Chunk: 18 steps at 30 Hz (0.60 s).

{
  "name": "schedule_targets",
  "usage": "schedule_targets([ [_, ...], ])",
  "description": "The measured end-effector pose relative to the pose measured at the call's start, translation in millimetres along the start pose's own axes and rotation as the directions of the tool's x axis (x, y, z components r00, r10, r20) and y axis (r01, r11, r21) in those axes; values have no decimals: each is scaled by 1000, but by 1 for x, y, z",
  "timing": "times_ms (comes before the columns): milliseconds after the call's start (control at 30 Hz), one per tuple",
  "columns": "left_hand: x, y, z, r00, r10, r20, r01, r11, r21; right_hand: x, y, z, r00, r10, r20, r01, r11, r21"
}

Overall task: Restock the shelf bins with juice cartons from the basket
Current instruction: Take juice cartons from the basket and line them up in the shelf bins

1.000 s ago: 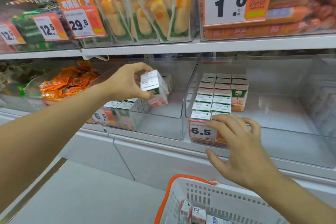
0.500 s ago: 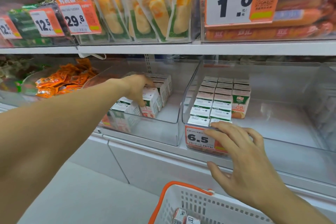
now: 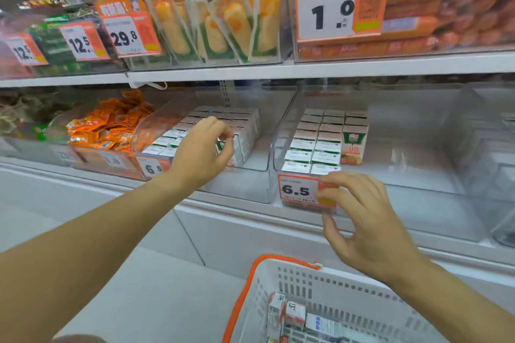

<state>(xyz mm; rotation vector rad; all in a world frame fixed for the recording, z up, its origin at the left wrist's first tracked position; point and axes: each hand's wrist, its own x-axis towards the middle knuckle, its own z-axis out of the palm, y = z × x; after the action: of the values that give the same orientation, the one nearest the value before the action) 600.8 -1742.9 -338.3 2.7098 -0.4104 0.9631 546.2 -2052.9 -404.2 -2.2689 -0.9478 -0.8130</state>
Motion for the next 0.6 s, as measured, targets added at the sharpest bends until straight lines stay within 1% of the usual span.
schedule_targets([
  [33,-13,17,-2,1000,15,1,-15,997,-76,-4,-3,-2,1000,-20,-13,20,1000,12],
  [67,-28,33,0,999,7,50,1,988,-154,-9,-4,-3,1000,-21,16,20,999,39],
  [100,-43,48,3,991,1,133,30,973,-231,-16,-6,-5,997,1,82,-7,997,75],
  [133,-60,62,9,970,19,242,53,956,-289,-25,-8,-6,983,45,178,-64,993,103],
  [167,-77,73,17,929,64,364,61,945,-321,-34,-8,-6,952,100,290,-137,985,110],
  [200,-94,83,26,860,119,495,59,942,-329,-45,-6,-6,902,151,405,-204,975,92],
  [233,-110,92,37,769,162,619,67,942,-330,-55,-4,-5,841,190,506,-253,966,58],
  [267,-127,96,50,670,174,722,98,943,-318,-65,-2,-3,787,220,576,-286,958,24],
  [300,-143,100,65,580,161,798,146,944,-297,-75,-1,0,740,252,624,-319,948,-4],
  [333,-159,102,80,506,135,852,210,939,-273,-85,0,2,694,292,659,-366,930,-26],
  [367,-176,102,95,448,106,888,280,926,-252,-97,-1,6,642,337,688,-425,904,-46],
  [433,-212,101,123,363,34,931,405,894,-190,-126,-1,13,533,407,742,-520,849,-93],
  [500,-249,105,142,309,-34,951,491,862,-128,-159,0,19,396,432,810,-534,826,-179],
  [600,-291,113,159,315,-99,944,568,816,-104,-200,9,23,184,462,868,-497,805,-323],
])
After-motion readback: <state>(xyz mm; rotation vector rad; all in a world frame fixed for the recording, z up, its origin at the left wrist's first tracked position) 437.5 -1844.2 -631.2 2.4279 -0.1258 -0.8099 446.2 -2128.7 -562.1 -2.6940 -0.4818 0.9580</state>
